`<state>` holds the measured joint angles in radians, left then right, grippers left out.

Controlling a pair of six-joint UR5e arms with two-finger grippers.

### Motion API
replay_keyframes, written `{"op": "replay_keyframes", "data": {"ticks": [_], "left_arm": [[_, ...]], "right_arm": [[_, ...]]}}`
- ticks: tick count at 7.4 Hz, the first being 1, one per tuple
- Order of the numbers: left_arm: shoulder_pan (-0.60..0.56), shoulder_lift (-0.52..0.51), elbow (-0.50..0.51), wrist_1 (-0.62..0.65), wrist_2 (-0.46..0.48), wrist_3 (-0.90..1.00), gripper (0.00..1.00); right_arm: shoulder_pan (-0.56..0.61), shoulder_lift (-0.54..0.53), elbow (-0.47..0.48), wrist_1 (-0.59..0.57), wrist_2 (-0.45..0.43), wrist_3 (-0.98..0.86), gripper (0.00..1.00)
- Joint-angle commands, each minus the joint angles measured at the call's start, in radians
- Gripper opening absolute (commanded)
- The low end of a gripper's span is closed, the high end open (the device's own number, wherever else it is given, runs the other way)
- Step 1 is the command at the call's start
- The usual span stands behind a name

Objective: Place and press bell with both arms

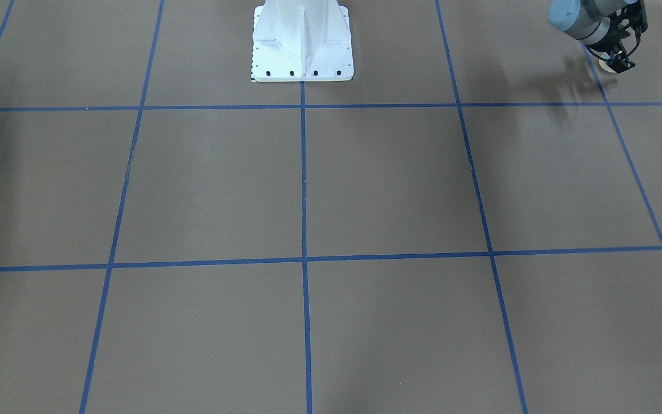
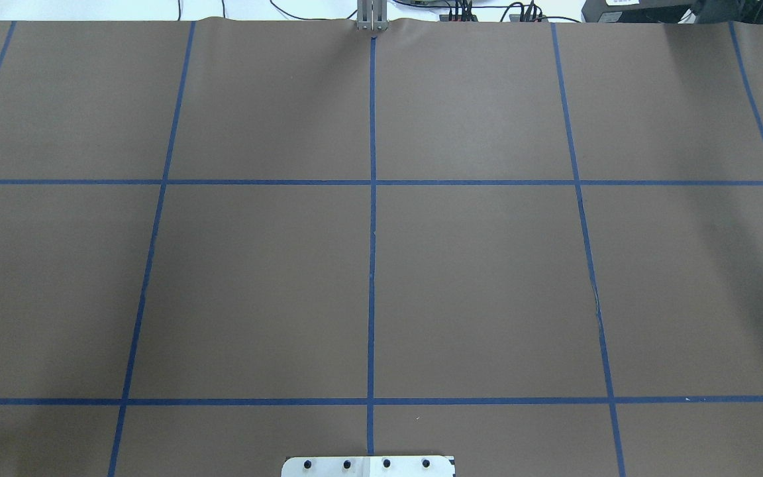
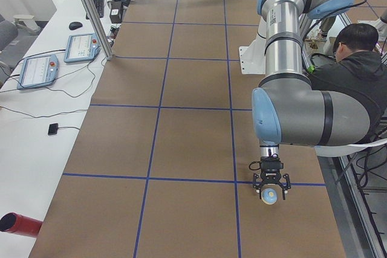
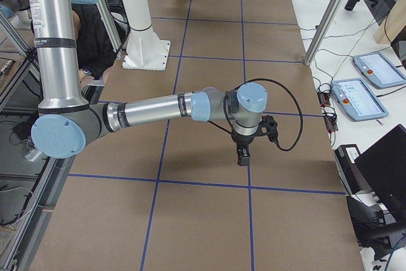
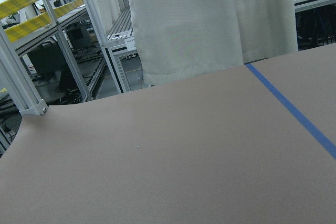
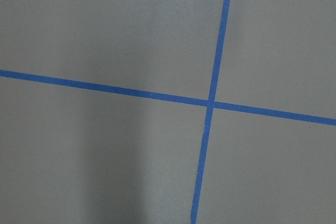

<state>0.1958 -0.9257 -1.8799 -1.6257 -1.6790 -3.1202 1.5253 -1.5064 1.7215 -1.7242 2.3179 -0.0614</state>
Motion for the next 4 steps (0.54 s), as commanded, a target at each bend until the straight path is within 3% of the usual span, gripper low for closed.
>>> {"op": "replay_keyframes", "data": {"ticks": [1,4], "left_arm": [[-0.007,-0.03,0.024,0.001,0.002,-0.018,1.0],[-0.01,-0.058,0.03,0.006,0.001,-0.043,1.0]], "right_arm": [[0.0,0.002,-0.002,0.0,0.0,0.0,1.0],[0.0,0.002,-0.003,0.0,0.0,0.0,1.0]]}}
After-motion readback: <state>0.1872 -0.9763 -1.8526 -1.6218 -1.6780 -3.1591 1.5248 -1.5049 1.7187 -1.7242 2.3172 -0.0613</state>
